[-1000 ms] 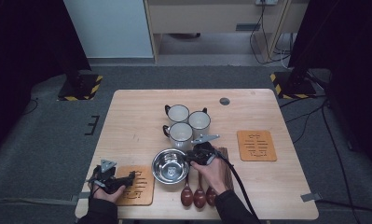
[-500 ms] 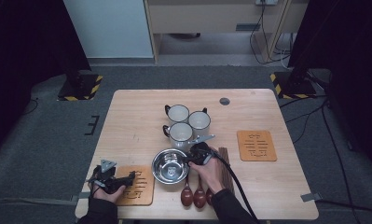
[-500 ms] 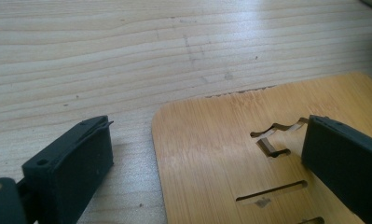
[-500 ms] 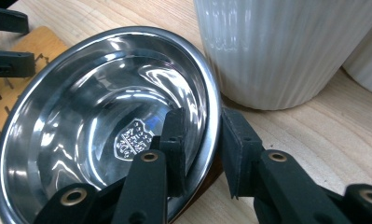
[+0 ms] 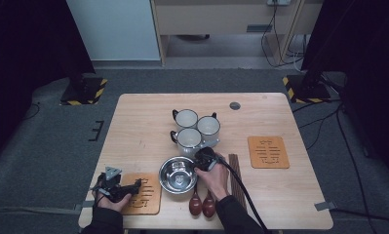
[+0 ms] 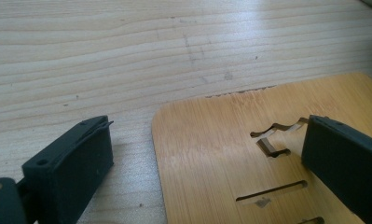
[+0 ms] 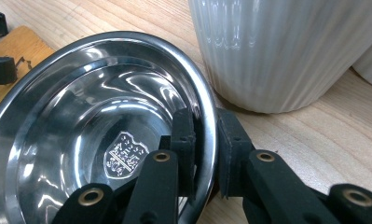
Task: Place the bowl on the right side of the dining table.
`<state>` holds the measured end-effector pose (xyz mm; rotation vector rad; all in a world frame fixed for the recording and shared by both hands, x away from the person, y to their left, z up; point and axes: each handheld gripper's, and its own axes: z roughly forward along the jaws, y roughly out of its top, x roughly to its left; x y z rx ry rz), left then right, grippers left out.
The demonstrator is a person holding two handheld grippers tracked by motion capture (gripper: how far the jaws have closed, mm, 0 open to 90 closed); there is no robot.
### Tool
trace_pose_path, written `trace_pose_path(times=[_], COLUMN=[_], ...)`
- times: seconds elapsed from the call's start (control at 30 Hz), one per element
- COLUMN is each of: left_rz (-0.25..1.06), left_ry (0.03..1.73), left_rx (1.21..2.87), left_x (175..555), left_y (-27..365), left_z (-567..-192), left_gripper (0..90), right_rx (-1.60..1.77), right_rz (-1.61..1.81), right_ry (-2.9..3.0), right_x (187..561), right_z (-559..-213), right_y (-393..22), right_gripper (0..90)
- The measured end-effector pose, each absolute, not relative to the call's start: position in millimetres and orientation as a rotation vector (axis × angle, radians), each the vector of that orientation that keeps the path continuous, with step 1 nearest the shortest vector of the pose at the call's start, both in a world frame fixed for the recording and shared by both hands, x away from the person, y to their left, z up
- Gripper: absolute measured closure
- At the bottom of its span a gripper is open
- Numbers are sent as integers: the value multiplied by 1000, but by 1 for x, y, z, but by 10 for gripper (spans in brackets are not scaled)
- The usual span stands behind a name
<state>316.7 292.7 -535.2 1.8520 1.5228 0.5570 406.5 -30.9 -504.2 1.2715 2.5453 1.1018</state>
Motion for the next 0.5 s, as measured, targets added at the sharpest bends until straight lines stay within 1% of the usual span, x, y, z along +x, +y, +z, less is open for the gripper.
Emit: trace_pose_path(times=[0.5], left_rz=[557], left_ry=[1522], left_rx=[1853], left_x=[317], left_y=[293], left_z=[-535], left_gripper=[10], right_rx=[1283], right_rz=[1214], right_ry=[2516], right_x=[401], right_z=[-495], right_y=[-32], right_gripper=[822])
